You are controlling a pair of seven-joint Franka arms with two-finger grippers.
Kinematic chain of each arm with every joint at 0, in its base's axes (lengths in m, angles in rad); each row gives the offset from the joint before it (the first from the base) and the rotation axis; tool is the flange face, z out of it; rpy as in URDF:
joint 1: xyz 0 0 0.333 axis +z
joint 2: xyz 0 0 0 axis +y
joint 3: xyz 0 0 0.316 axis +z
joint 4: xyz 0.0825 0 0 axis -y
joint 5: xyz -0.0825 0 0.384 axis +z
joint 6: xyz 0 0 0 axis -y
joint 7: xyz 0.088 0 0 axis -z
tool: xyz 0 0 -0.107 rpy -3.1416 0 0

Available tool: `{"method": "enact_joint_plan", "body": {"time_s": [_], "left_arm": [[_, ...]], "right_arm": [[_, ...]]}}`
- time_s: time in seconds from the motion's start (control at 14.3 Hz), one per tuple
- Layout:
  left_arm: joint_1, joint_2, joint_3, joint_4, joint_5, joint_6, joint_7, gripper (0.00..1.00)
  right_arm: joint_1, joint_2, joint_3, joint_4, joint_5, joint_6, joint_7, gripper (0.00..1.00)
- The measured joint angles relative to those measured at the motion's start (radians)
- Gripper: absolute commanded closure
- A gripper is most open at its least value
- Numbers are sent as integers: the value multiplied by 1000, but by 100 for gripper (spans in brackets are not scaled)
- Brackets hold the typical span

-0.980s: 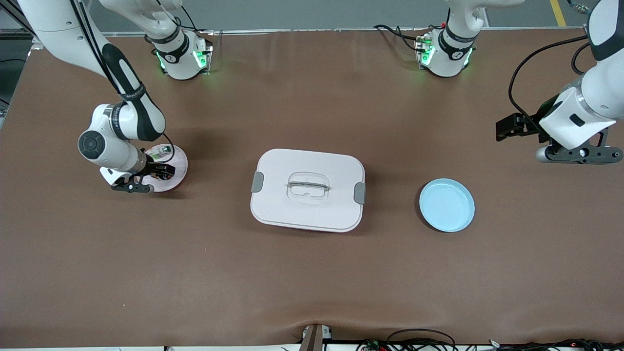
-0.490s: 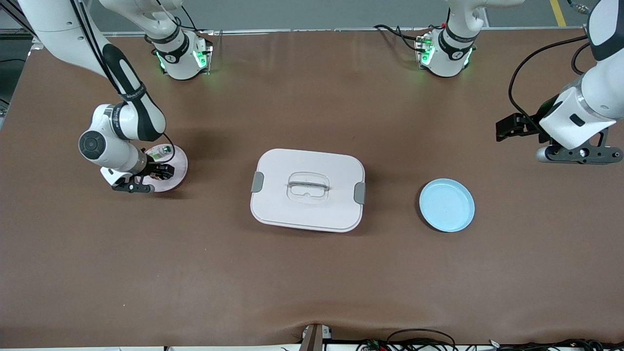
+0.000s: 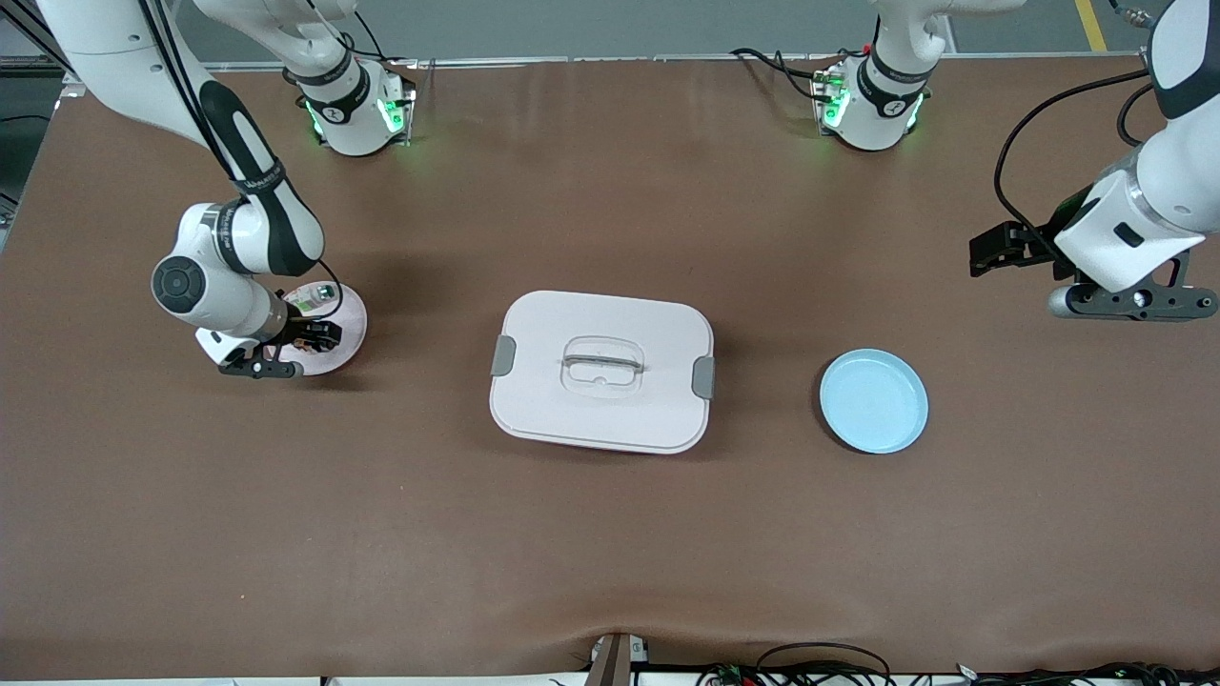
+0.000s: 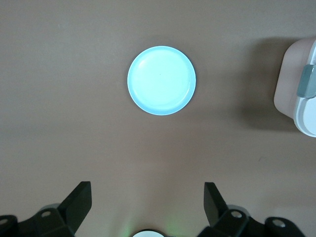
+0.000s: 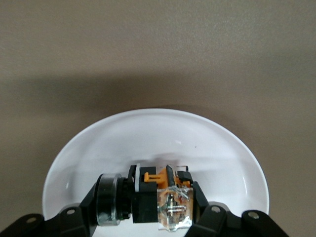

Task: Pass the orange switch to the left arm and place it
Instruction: 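Close the right gripper on the black-orange switch, then lift the switch with the right gripper while the left gripper approaches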

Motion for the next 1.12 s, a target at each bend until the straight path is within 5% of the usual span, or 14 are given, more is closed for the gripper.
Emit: {"method": "enact_joint_plan", "body": {"time_s": [0.63, 1.12], "left_arm": [[24, 9, 4, 4, -34, 14, 62, 0], [22, 16, 5, 9, -43, 34, 79, 0]], "right_arm": [[84, -185, 7, 101, 8, -380, 144, 88], [136, -221, 10, 299, 146, -685, 288, 88]]}}
